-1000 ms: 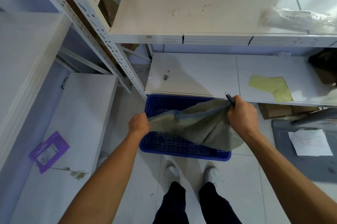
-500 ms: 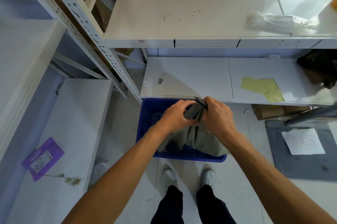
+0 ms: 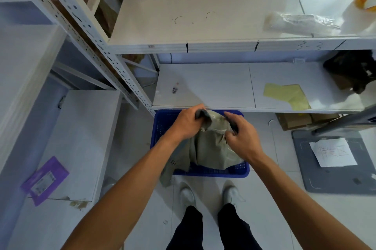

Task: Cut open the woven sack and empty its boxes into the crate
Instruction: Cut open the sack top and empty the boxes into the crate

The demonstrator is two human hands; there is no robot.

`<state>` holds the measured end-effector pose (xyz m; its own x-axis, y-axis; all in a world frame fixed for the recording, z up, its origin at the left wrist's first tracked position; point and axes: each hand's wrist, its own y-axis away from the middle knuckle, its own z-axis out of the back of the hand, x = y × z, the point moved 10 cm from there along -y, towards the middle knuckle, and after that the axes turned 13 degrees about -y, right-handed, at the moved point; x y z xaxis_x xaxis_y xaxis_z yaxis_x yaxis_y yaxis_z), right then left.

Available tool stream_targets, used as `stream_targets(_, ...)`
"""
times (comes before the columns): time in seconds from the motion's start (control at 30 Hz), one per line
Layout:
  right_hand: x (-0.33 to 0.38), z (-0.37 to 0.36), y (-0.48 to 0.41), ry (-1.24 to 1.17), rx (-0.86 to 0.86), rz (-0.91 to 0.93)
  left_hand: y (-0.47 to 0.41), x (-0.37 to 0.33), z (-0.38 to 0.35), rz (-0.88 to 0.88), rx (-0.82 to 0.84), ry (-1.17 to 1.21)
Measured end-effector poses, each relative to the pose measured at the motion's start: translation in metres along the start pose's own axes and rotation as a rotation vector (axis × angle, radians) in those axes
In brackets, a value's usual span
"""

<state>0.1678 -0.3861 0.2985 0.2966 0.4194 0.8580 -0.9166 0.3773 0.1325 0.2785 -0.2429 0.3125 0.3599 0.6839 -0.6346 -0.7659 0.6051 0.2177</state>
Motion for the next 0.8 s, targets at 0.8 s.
stream_targets(0.8,0.005,-0.003,-0.04,0.126,-0.177,0.006,-0.006,0.021,0.073,0.216,-0.078,0.497)
